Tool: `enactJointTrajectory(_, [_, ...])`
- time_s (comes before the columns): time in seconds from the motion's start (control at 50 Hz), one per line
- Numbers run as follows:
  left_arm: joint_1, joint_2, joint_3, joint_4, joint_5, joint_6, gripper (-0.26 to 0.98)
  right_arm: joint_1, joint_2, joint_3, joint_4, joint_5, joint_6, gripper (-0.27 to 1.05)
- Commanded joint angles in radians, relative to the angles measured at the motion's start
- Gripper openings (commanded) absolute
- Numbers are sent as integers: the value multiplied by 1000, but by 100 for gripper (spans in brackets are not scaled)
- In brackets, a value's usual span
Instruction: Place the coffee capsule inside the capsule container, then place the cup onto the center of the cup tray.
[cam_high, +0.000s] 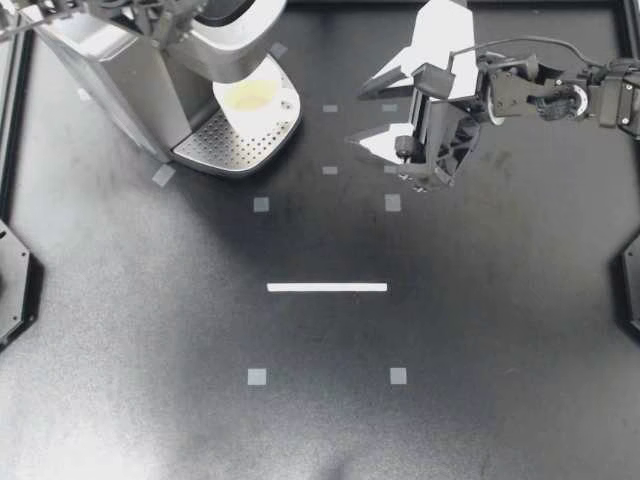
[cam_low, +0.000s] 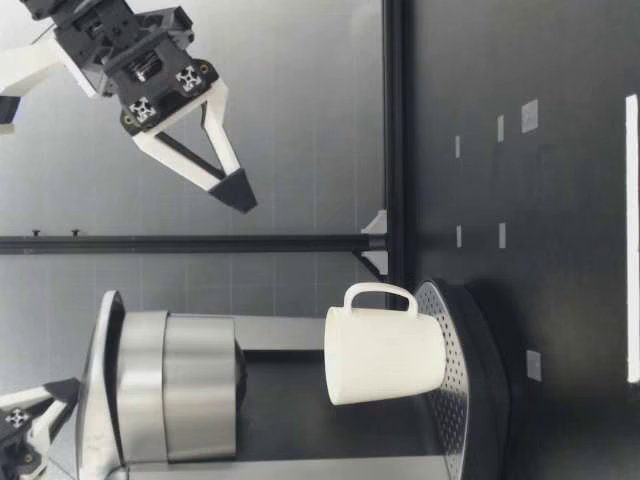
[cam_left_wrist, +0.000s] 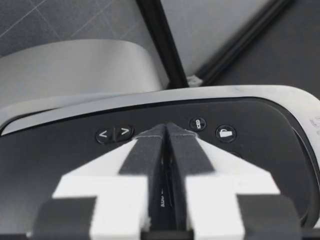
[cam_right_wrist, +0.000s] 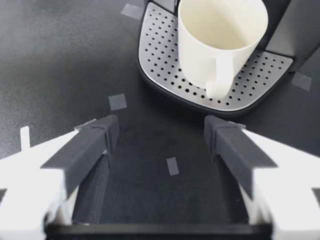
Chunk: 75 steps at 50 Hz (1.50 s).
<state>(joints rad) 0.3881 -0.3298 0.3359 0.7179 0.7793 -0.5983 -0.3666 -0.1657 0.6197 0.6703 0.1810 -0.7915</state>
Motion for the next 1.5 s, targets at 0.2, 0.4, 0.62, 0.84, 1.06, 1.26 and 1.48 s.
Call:
enactJointTrajectory(0.2, [5,-3,-5,-23,20,2,13,2,-18,-11,0,-12,-5,65])
enactJointTrajectory(0.4, [3,15,8,-54,55,12,13,2,-17,-11,0,-17,-5,65])
enactJointTrajectory(0.62, [5,31,-9,-67,75,41,13,2,-18,-11,0,-17,-2,65])
enactJointTrajectory(0.84, [3,26,-25,-67,71,44,13,6,-18,-11,0,-20,-2,65])
enactJointTrajectory(1.06, [3,-12,-54,-67,18,72,13,6,-23,-11,0,-29,-3,65])
enactJointTrajectory(1.26, [-3,-20,-75,-66,-14,92,13,6,-26,-11,0,-32,-3,65])
enactJointTrajectory(1.48, [-48,15,-117,-67,18,133,13,6,-26,-11,0,-38,-3,65])
